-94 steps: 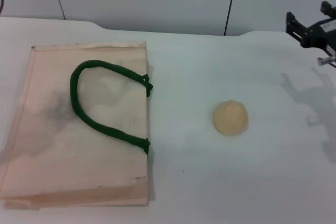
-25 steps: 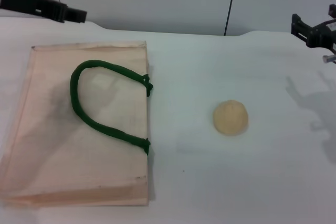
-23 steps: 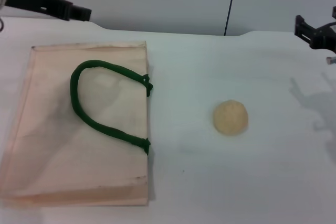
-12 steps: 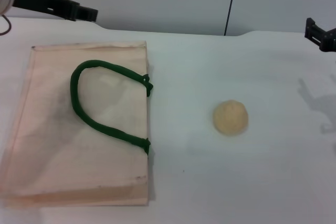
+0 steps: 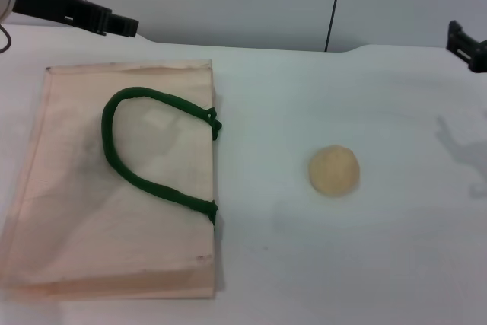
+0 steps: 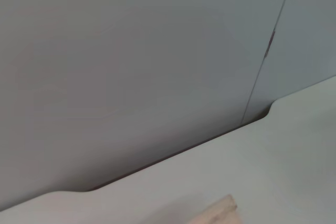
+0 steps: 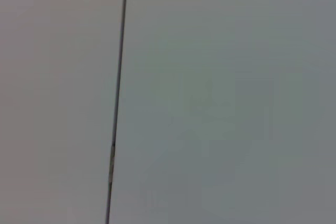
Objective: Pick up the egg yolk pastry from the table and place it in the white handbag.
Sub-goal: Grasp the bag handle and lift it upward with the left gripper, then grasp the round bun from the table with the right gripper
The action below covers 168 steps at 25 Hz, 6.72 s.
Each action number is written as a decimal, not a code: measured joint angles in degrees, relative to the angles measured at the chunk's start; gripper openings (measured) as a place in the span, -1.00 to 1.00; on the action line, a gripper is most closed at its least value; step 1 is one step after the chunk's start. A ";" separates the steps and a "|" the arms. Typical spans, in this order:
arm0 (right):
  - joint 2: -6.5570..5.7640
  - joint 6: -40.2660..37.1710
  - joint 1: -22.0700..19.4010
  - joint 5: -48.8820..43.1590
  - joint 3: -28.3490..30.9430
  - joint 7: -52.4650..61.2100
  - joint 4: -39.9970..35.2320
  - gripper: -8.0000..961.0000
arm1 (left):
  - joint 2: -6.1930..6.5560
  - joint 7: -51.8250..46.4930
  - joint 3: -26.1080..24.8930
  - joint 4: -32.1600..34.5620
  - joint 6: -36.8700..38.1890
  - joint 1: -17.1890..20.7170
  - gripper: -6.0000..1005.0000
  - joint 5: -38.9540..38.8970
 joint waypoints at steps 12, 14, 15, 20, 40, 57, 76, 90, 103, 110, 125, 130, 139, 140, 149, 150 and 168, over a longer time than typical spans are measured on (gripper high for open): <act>0.08 0.15 -0.16 -0.14 1.40 -0.09 0.42 0.78 | 0.03 0.05 -0.12 -5.13 0.83 0.72 -0.06 0.22; 0.08 0.15 -0.19 -0.15 1.40 -0.08 0.45 0.78 | 0.07 0.27 -1.05 -7.31 1.67 0.70 -0.06 0.37; 0.08 0.15 -0.25 -0.16 1.40 -0.07 0.45 0.78 | 0.10 0.39 -1.48 -8.68 2.19 0.60 -0.06 0.63; 0.08 0.15 -0.32 -0.19 1.38 -0.03 0.48 0.78 | 0.41 0.26 -3.17 -14.20 3.93 -1.37 -0.06 5.41; 0.08 0.12 -0.42 -0.27 0.18 -0.29 2.00 0.78 | 0.36 2.37 -3.28 -23.37 8.25 -5.40 -0.06 11.84; 0.08 -0.07 -1.52 -0.45 -1.13 -0.44 4.40 0.77 | 0.41 2.48 -3.35 -30.48 13.85 -6.50 -0.07 13.82; 0.08 0.04 -2.16 -1.08 -1.72 -0.51 5.81 0.77 | 0.07 3.85 -3.08 -36.84 18.41 -9.50 -0.07 14.55; 0.08 0.04 -2.88 -1.08 -1.69 -0.51 6.34 0.77 | 0.07 4.08 -3.11 -37.55 18.79 -9.67 -0.32 15.02; 0.08 -0.36 -2.85 -1.08 -1.50 -0.70 6.25 0.77 | 0.07 8.16 -3.12 -36.79 17.82 -9.33 -0.65 12.90; 0.08 -0.62 -2.75 -2.20 -1.22 -0.73 5.45 0.77 | 0.11 16.49 -3.63 -28.98 9.91 -6.69 -0.71 1.12; 0.07 -0.72 -2.68 -4.81 -6.30 -0.78 3.68 0.77 | -0.02 20.67 -3.42 -10.70 3.23 1.41 -0.71 -14.34; -0.01 -0.87 -2.67 -4.94 -9.62 -0.68 3.43 0.77 | -0.02 21.46 -3.74 -10.54 3.20 1.61 -0.71 -15.50; -0.43 -6.48 -2.96 -4.73 -15.83 -0.40 7.79 0.77 | -0.02 21.50 -3.83 -7.14 2.35 3.26 -0.71 -17.97; -0.57 -7.34 -2.95 -4.57 -16.32 -0.40 8.32 0.77 | -0.02 21.50 -3.85 -6.61 1.97 3.42 -0.71 -18.39; -0.92 -9.51 -3.36 -4.24 -17.67 -0.22 9.11 0.77 | -0.02 20.92 -7.49 -0.34 -3.38 4.04 -0.71 -22.42; -0.94 -9.51 -3.38 -4.24 -17.56 -0.21 8.87 0.77 | -0.02 20.92 -8.37 0.08 -4.18 4.03 -0.72 -22.96; -3.69 -9.14 -2.95 -4.15 -25.46 4.32 10.86 0.77 | 0.13 20.69 -11.33 3.03 -6.53 3.50 -0.74 -23.55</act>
